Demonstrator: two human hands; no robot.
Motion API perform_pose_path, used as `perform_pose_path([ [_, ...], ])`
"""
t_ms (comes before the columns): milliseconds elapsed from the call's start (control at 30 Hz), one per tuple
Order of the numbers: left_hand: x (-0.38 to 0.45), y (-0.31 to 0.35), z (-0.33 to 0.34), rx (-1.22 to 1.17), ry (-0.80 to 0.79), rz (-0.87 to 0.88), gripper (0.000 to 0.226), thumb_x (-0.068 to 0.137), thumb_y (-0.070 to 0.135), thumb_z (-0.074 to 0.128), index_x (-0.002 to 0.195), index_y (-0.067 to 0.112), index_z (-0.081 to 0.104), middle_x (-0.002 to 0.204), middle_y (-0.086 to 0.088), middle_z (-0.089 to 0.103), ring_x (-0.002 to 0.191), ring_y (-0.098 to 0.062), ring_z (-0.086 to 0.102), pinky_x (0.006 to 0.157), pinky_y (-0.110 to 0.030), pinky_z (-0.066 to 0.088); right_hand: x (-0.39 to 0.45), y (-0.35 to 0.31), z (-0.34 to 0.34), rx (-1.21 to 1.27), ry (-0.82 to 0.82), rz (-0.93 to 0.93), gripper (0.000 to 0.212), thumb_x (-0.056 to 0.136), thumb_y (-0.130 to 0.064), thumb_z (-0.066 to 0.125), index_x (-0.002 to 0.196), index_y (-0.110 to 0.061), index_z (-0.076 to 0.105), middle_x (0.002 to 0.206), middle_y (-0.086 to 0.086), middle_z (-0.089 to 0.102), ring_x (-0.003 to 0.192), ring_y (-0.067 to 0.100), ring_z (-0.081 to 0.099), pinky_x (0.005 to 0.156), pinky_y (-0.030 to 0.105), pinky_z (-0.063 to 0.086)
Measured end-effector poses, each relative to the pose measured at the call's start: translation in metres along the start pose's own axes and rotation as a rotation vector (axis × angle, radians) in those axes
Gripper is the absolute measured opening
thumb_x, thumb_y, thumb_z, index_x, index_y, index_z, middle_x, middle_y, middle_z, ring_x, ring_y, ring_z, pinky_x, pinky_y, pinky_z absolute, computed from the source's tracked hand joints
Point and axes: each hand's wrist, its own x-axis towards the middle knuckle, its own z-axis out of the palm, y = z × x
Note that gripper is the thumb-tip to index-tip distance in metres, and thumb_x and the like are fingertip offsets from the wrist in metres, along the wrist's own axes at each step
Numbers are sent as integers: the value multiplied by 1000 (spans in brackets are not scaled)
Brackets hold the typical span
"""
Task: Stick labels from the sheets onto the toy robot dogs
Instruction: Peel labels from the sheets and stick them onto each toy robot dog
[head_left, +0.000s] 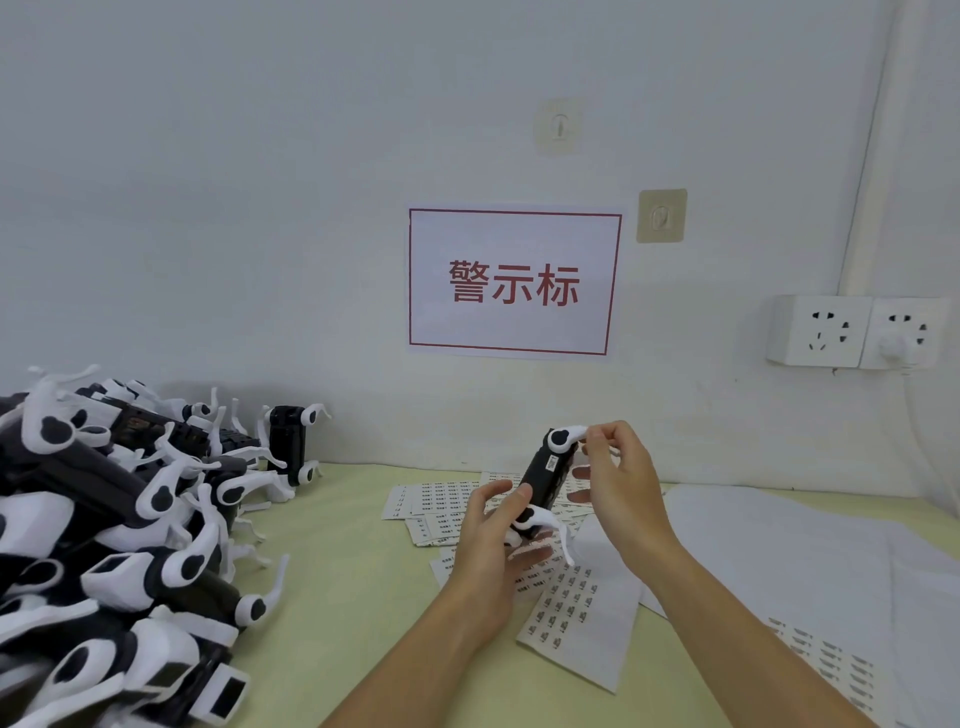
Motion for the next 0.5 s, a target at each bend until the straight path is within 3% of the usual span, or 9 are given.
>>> perform_pose_path([
  [133, 3, 1, -2, -78, 113, 3, 37, 86, 23, 76, 114, 20, 52, 99, -15, 68, 68, -26, 72, 70, -39, 61, 3, 6, -4, 75, -48, 93, 18, 102, -25, 49, 92, -13, 58, 100, 0, 65, 91, 20, 69, 63, 30, 57],
  [233, 4, 0, -1, -125, 156, 7, 41, 84, 30, 78, 111, 16, 50, 99, -16, 73, 84, -34, 73, 81, -43, 60, 5, 11, -13, 141, -53, 151, 21, 98, -19, 56, 80, -10, 58, 86, -1, 62, 85, 25, 71, 64, 38, 59],
  [333, 3, 0, 1, -118, 177, 12, 39, 84, 35, 76, 105, 13, 52, 93, -13, 76, 93, -37, 73, 79, -39, 60, 3, 17, -20, 163, -31, 149, 31, 94, -14, 61, 65, -11, 52, 86, 13, 61, 84, 31, 74, 51, 32, 55],
  [400, 1, 1, 2, -95, 192, 18, 36, 86, 35, 75, 103, 11, 53, 104, -20, 73, 99, -39, 71, 77, -36, 60, 1, 23, -23, 168, -36, 133, 41, 94, -14, 62, 56, -16, 47, 85, 19, 60, 85, 33, 73, 48, 29, 51],
  [500, 0, 2, 2, -59, 209, 18, 33, 88, 33, 73, 102, 10, 54, 117, -26, 66, 103, -40, 69, 73, -34, 59, -3, 31, -26, 192, -67, 126, 48, 94, -12, 60, 49, -20, 44, 77, 14, 62, 86, 33, 73, 46, 28, 49],
])
